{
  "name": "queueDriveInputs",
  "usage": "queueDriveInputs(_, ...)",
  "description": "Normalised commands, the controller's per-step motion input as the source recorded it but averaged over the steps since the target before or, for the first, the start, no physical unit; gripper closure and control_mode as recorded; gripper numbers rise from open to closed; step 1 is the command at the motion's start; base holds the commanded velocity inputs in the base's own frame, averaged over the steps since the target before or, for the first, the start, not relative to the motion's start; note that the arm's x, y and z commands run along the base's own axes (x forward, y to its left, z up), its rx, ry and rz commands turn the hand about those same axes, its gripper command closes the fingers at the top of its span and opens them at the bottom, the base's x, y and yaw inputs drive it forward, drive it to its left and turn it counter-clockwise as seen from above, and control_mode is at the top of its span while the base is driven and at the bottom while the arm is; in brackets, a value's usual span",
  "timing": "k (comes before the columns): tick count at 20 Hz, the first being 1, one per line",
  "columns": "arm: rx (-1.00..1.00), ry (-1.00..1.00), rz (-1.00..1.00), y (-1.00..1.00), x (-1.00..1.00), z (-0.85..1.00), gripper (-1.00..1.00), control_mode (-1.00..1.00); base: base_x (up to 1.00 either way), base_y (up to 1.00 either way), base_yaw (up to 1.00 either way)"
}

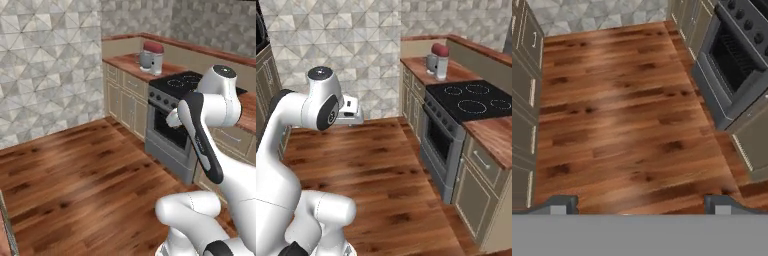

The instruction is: Navigate to the microwave.

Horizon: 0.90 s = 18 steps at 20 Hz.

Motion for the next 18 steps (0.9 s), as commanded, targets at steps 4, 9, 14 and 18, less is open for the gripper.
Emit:
queueDriveInputs(4, 0.00, 0.00, 0.00, 0.00, 0.00, 0.00, -1.00, 1.00, 0.20, 0.00, 0.84)
queueDriveInputs(9, 0.00, 0.00, 0.00, 0.00, 0.00, 0.00, -1.00, 1.00, 0.02, 0.00, 0.36)
queueDriveInputs(14, 0.00, 0.00, 0.00, 0.00, 0.00, 0.00, -1.00, 1.00, 0.33, 0.00, 0.05)
queueDriveInputs(18, 0.00, 0.00, 0.00, 0.00, 0.00, 0.00, -1.00, 1.00, 1.00, 0.22, 0.02)
